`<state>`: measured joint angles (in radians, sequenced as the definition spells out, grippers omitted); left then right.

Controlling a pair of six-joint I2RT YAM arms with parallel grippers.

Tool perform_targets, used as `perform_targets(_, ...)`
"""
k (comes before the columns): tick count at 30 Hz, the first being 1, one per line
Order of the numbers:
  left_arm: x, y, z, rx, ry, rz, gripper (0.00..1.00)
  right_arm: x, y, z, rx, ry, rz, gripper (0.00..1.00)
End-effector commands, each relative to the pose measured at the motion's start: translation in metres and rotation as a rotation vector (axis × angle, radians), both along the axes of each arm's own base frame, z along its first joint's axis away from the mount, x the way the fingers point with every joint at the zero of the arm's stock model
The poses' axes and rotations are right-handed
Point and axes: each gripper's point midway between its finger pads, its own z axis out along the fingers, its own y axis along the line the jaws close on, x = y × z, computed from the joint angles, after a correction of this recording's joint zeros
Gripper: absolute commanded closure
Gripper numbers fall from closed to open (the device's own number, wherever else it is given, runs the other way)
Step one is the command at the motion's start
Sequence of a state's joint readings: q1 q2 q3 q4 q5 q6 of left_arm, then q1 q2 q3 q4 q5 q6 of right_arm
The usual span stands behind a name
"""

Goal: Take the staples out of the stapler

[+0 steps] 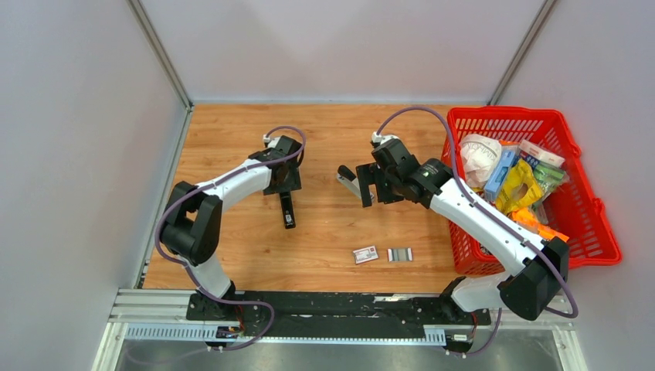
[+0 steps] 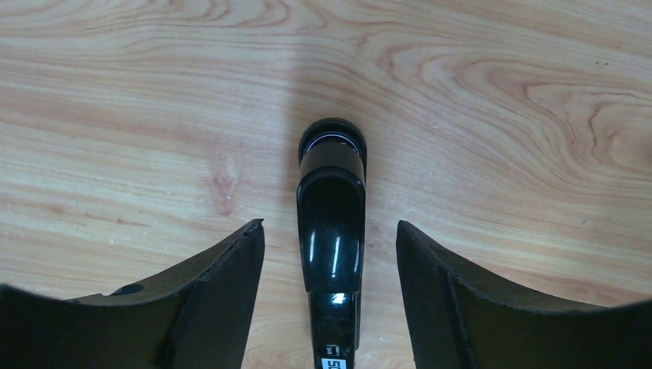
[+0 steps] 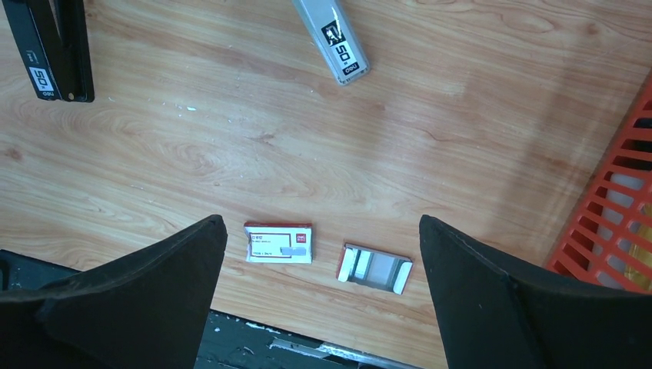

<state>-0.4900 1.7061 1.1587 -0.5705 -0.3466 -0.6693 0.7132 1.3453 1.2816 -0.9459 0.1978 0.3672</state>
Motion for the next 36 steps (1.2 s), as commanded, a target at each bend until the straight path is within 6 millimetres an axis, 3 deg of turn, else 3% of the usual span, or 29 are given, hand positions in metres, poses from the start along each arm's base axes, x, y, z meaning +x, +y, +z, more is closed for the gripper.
perform_targets(1, 0.009, -0.01, 0.002, -0.048, -0.023, 0.0, 0.3, 0.003, 0.008, 0.008, 0.038, -0.028, 0.015, 0.0)
perform_targets(16, 0.005, -0.009, -0.011, -0.054, -0.005, -0.007, 0.62, 0.003, 0.009, 0.006, 0.035, -0.018, 0.017, 0.0)
perform_targets(18, 0.003, -0.01, -0.013, -0.056, -0.001, -0.025, 0.75, 0.003, 0.009, 0.005, 0.032, -0.015, 0.016, 0.0)
perform_targets(19, 0.002, -0.01, -0.014, -0.055, 0.006, -0.031, 0.97, 0.002, 0.009, 0.005, 0.032, -0.015, 0.017, 0.0)
perform_targets(20, 0.0, -0.01, -0.015, -0.055, 0.011, -0.039, 1.0, 0.003, 0.009, 0.006, 0.035, -0.015, 0.016, 0.0)
perform_targets(24, -0.004, -0.017, -0.015, -0.085, 0.011, -0.111, 1.0, 0.004, 0.008, 0.008, 0.031, -0.022, 0.01, 0.0)
perform_targets(31, -0.011, -0.043, 0.015, -0.189, -0.047, -0.351, 1.0, 0.003, 0.003, 0.01, 0.017, -0.027, -0.002, 0.0)
perform_targets(36, -0.029, -0.063, 0.038, -0.275, -0.069, -0.566, 1.0, 0.002, 0.001, 0.013, 0.02, -0.031, -0.004, 0.0)
